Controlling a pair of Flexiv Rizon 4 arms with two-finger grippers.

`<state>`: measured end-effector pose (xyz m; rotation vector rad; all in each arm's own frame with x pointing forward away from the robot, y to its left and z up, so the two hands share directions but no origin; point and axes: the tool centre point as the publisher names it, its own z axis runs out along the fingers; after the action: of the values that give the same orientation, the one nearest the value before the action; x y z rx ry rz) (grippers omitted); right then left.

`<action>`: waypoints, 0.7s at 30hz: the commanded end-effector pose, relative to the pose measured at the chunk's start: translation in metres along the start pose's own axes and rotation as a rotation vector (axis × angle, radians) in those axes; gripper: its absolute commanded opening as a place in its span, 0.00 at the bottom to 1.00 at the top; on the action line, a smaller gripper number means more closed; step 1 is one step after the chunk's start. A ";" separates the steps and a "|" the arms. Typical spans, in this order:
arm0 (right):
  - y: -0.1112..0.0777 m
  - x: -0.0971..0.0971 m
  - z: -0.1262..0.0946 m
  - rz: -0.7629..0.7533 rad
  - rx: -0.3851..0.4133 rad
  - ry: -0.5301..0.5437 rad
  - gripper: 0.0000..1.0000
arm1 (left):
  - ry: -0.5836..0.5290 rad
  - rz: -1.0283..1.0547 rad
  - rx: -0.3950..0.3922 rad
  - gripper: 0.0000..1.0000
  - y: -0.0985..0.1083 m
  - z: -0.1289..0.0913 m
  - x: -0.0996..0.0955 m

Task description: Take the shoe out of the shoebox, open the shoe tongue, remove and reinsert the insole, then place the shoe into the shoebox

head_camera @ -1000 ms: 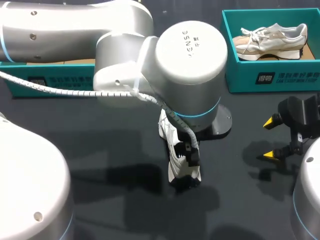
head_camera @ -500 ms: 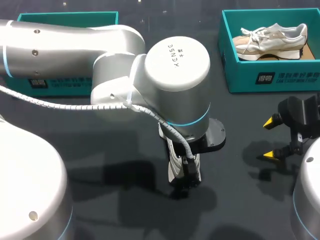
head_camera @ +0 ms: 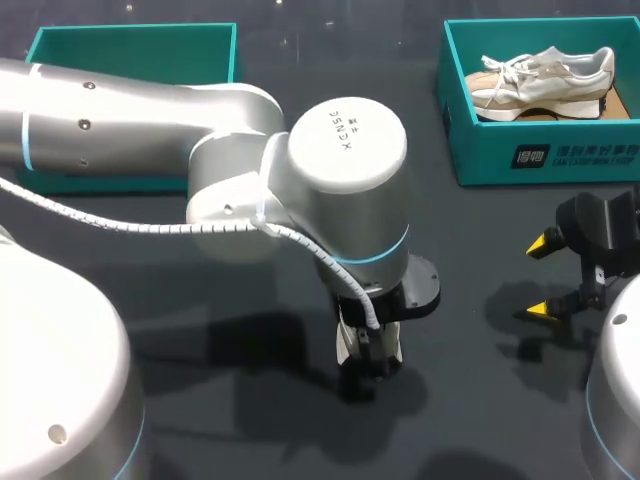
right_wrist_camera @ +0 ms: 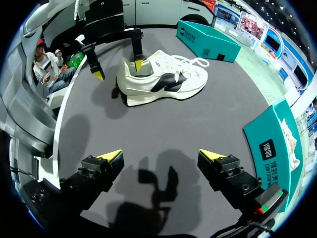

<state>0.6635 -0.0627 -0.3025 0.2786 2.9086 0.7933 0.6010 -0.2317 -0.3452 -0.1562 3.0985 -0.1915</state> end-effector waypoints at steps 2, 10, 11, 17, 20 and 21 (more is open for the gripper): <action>0.000 0.002 -0.001 0.000 0.002 -0.003 1.00 | -0.017 -0.005 -0.021 1.00 -0.007 0.011 0.009; 0.000 0.002 -0.001 0.000 0.002 -0.003 1.00 | -0.026 -0.013 -0.042 0.99 -0.006 0.017 0.012; 0.000 0.002 -0.001 0.000 0.002 -0.003 1.00 | -0.023 -0.011 -0.042 0.98 -0.006 0.018 0.012; 0.000 0.002 -0.001 0.000 0.002 -0.003 1.00 | -0.016 -0.015 -0.056 0.92 -0.007 0.025 0.009; 0.000 0.002 -0.001 0.000 0.002 -0.003 1.00 | -0.010 -0.021 -0.060 0.89 -0.006 0.027 0.008; 0.000 0.002 -0.001 0.000 0.002 -0.003 1.00 | -0.008 -0.022 -0.060 0.84 -0.006 0.028 0.007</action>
<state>0.6635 -0.0627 -0.3026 0.2787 2.9086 0.7932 0.5940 -0.2387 -0.3683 -0.1920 3.0913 -0.1022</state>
